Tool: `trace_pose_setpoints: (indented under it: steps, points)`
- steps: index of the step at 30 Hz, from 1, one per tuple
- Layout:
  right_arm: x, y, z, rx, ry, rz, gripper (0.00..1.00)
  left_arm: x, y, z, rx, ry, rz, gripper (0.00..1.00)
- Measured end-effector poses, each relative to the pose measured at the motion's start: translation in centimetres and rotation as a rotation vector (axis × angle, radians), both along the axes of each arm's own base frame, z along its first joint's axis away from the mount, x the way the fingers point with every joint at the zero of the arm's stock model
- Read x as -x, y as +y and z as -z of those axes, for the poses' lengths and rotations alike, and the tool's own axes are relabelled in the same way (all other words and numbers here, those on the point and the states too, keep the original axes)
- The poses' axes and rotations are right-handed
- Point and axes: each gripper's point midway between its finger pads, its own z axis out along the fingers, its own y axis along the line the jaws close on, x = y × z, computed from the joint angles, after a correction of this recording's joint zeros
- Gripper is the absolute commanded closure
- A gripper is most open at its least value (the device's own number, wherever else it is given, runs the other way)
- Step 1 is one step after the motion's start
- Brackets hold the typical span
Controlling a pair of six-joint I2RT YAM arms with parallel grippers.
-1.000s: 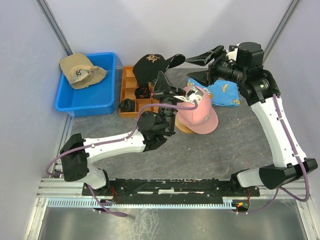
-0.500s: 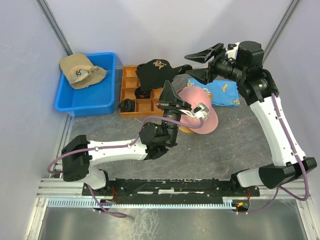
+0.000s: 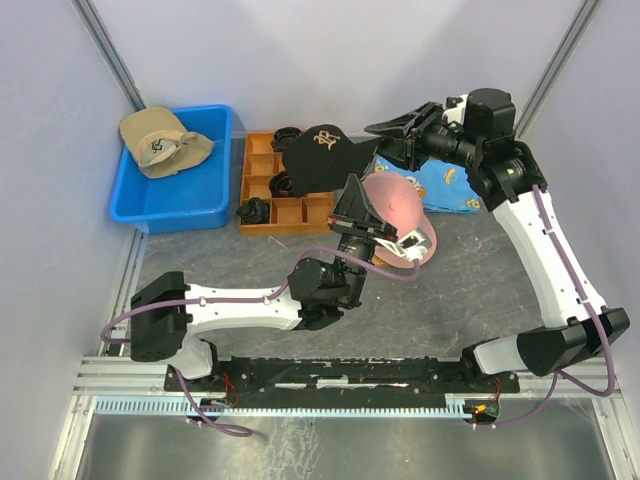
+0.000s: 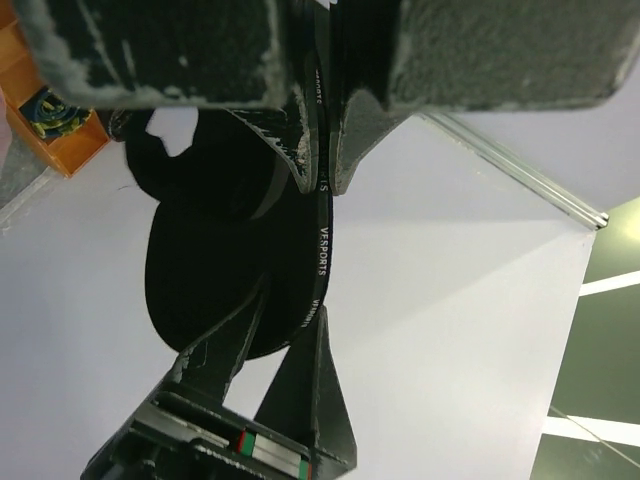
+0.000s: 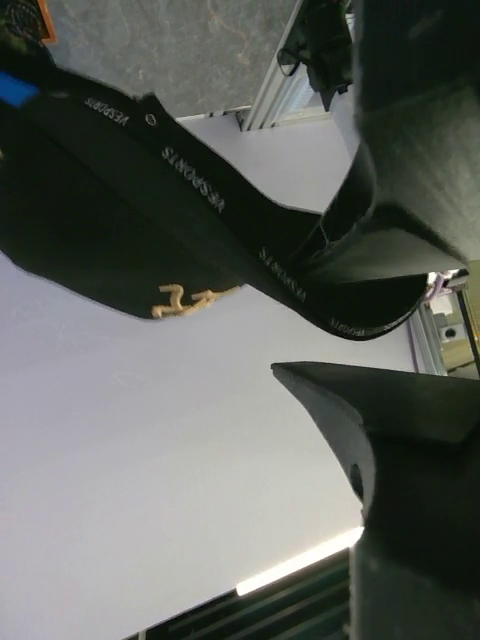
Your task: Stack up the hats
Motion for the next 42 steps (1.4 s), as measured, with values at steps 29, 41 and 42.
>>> trace_pose_setpoints:
  steps: [29,41,42]
  points:
    - [-6.7,-9.3,-2.0,-0.357,-0.236,0.122,1.00,-0.3,16.5,-7.8,1.175,0.405,0.240,0.46]
    - [-2.6,-10.3,-7.6,-0.447,-0.708,0.074,1.00,-12.6,14.2,1.1,1.525,0.870,0.466,0.33]
    - [-2.5,-10.4,-7.5,-0.453,-0.728,0.079,1.00,-13.6,14.3,3.5,1.589,0.933,0.478,0.32]
